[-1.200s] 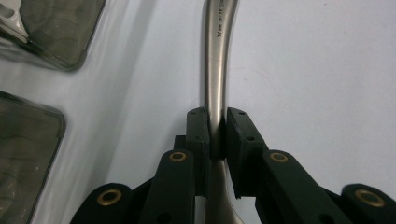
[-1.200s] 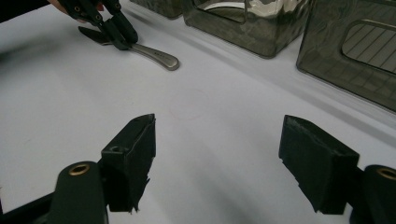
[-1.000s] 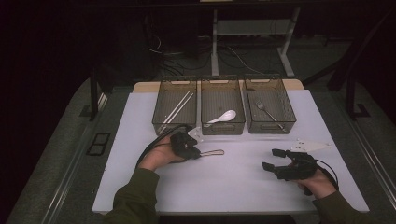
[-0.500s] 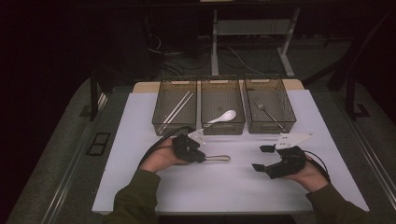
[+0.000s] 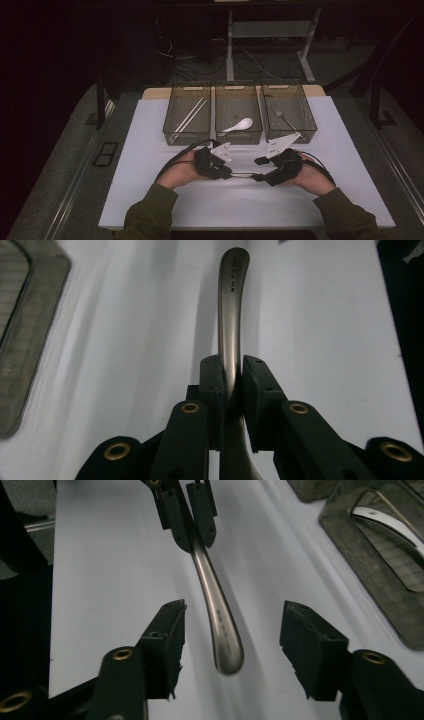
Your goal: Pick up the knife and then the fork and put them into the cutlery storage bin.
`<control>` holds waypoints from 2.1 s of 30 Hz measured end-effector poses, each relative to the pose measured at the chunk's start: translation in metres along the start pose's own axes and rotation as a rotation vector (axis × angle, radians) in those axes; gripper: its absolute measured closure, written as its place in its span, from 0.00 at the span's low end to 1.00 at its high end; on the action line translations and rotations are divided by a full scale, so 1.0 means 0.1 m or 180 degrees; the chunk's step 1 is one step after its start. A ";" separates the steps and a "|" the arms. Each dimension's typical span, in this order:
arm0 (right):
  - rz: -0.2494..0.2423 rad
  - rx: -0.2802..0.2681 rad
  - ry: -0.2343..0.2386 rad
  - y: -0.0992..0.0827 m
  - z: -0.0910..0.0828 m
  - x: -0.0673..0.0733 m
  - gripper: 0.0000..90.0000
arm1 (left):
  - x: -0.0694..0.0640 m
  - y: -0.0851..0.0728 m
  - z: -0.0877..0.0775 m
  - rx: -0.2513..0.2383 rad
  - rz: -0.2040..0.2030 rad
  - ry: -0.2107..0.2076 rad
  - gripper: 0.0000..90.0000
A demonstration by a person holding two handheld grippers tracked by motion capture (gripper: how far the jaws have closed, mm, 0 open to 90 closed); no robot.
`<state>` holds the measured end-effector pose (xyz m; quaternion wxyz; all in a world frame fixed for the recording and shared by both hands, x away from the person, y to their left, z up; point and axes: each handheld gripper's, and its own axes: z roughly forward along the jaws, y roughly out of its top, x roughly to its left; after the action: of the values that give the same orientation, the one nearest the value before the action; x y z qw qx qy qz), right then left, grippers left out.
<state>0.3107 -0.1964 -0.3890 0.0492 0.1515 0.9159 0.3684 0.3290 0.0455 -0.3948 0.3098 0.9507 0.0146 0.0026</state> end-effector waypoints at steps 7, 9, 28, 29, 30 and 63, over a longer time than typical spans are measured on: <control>-0.0154 0.0171 0.0125 0.11 0.12 0.06 0.60 | -0.09 0.12 0.01 -0.0049 0.0112 -0.0009 0.88; -0.0290 0.0200 0.0146 0.13 0.16 0.04 0.62 | -0.11 0.14 0.02 -0.0046 0.0147 -0.0006 0.88; -0.0348 0.0694 0.0334 0.15 0.49 0.14 0.92 | -0.10 0.30 -0.05 -0.0306 0.0206 -0.0100 1.00; -0.0635 0.0718 0.0310 0.13 0.52 0.09 0.93 | -0.10 0.32 -0.08 -0.0300 0.0263 -0.0052 0.99; -0.0385 0.0718 0.0365 0.12 0.54 0.13 0.93 | -0.09 0.32 -0.10 -0.0344 0.0247 -0.0031 0.99; 0.0741 0.0146 -0.0559 0.05 -0.60 -1.01 0.93 | -0.38 -0.88 -0.42 -0.0857 -0.1023 0.0738 0.37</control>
<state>0.3954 -0.2636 -0.3444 0.0826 0.2895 0.8925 0.3358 0.2878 0.1400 -0.4123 0.4264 0.8796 0.2007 0.0643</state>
